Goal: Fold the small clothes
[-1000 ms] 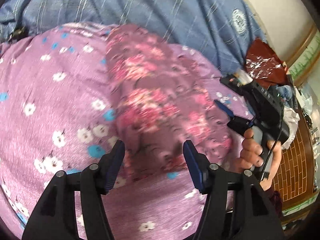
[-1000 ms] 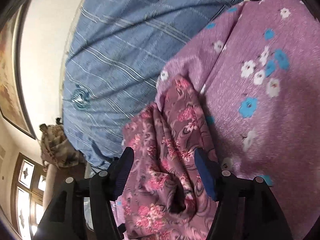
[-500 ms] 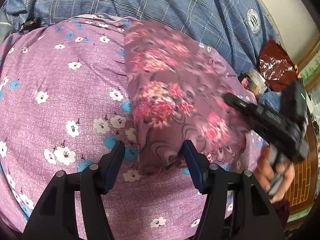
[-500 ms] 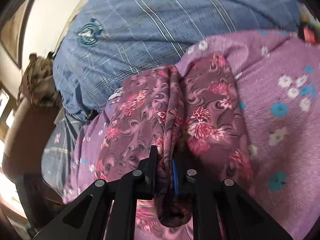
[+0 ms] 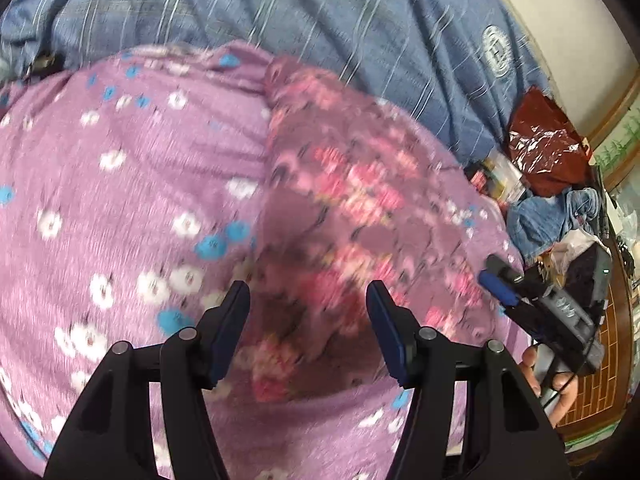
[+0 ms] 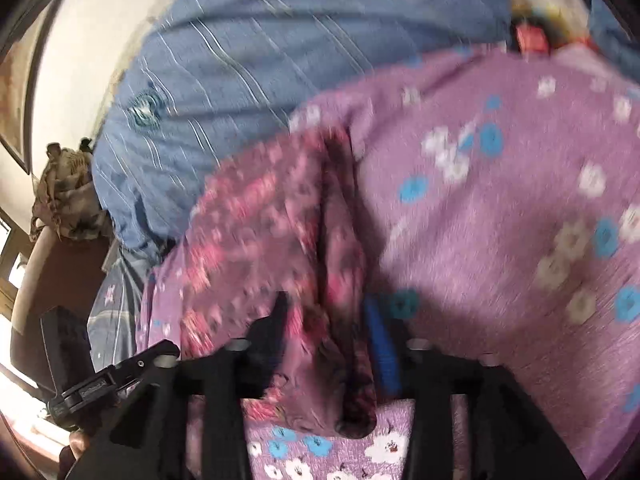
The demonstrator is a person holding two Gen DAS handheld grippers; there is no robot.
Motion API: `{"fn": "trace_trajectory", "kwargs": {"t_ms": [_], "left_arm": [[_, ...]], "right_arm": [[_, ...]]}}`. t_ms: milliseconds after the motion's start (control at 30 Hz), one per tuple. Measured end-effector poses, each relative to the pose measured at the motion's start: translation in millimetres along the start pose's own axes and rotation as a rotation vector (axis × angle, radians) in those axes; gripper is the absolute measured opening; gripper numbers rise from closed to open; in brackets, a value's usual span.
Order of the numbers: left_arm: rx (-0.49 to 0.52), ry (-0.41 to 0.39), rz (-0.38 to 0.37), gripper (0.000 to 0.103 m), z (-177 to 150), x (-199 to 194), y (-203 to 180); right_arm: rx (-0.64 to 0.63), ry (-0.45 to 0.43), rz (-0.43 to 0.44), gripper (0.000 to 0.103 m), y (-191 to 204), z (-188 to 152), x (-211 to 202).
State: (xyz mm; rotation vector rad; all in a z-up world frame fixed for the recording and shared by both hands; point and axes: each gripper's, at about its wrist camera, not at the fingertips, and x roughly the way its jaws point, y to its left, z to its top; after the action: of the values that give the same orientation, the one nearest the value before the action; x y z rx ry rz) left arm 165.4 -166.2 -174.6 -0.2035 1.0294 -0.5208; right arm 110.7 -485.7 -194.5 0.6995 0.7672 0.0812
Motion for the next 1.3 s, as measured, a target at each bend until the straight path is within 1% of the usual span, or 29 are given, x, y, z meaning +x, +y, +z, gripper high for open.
{"fn": "trace_trajectory", "kwargs": {"t_ms": [33,100,133,167,200,233,267,333,367,433,467,500,533,567,600,633,700,733,767,833,900,967,1033,1100,1133,1167,1200,1233,1300], "left_arm": [[0.025,-0.014,0.007,0.059,5,1,-7],[0.058,-0.023,0.024,0.059,12,5,-14],[0.073,-0.023,0.039,0.059,16,9,-17],[0.084,-0.018,0.057,0.059,20,15,-19],[0.088,-0.010,0.071,0.059,22,21,-19],[0.082,0.006,0.090,0.059,25,29,-15],[0.076,0.016,0.096,0.059,27,35,-11],[0.067,0.047,0.108,0.059,28,47,-1],[0.059,0.062,0.107,0.062,28,51,4],[0.044,0.078,0.075,0.065,29,55,13],[0.044,0.082,0.069,0.067,30,55,15],[0.049,0.085,0.068,0.069,31,56,17],[0.058,0.087,0.068,0.070,33,56,19],[0.061,0.088,0.068,0.071,34,57,19],[0.061,0.089,0.066,0.071,36,57,21],[0.058,0.093,0.058,0.071,37,56,22],[0.066,0.092,0.046,0.071,37,52,23],[0.079,0.094,0.044,0.071,35,50,23],[0.094,0.097,0.042,0.071,32,48,23],[0.094,0.096,0.013,0.070,27,43,26],[0.072,0.072,-0.032,0.070,22,33,31],[0.089,0.036,-0.032,0.070,19,25,33],[0.117,0.003,-0.017,0.070,18,17,35],[0.129,-0.016,-0.041,0.070,21,9,37],[0.136,-0.019,-0.043,0.070,24,9,36],[0.152,-0.016,-0.029,0.070,25,10,35],[0.167,0.000,-0.003,0.070,26,14,34],[0.183,0.044,0.032,0.070,25,23,33],[0.190,0.120,0.055,0.071,23,39,32]], "right_arm": [[0.013,-0.050,-0.001,0.062,-2,4,-8],[0.029,-0.119,0.030,0.062,-2,14,-15],[0.033,-0.144,0.049,0.058,-1,22,-14],[0.028,-0.161,0.054,0.045,2,29,-10],[0.021,-0.158,0.059,0.036,6,37,-2],[0.013,-0.137,0.060,0.020,13,43,10],[0.002,-0.119,0.056,0.012,19,47,20],[-0.013,-0.100,0.035,0.011,31,57,40],[0.000,-0.081,0.037,0.011,35,63,53],[0.035,-0.049,0.048,0.012,41,73,76],[0.044,-0.037,0.036,0.016,41,76,84],[0.054,-0.016,0.008,0.016,43,79,95],[0.078,0.030,-0.035,0.018,43,83,111],[0.113,0.091,-0.052,0.019,38,86,131],[0.134,0.098,-0.048,0.019,33,86,141],[0.153,0.084,-0.036,0.019,26,87,149],[0.221,0.082,0.002,0.019,14,92,157],[0.263,0.083,0.022,0.022,10,94,154],[0.278,0.074,0.036,0.030,9,94,150],[0.259,0.025,0.070,0.033,16,94,137],[0.183,0.021,0.123,0.033,38,92,127],[0.136,0.030,0.184,0.033,56,88,125],[0.088,0.041,0.219,0.033,73,83,127],[0.069,0.056,0.224,0.032,85,80,139],[0.069,0.069,0.228,0.032,87,78,147],[0.075,0.089,0.225,0.033,88,76,158],[0.096,0.116,0.203,0.032,86,73,172],[0.109,0.128,0.177,0.031,86,71,180],[0.080,0.146,0.100,0.030,91,66,197]]}}
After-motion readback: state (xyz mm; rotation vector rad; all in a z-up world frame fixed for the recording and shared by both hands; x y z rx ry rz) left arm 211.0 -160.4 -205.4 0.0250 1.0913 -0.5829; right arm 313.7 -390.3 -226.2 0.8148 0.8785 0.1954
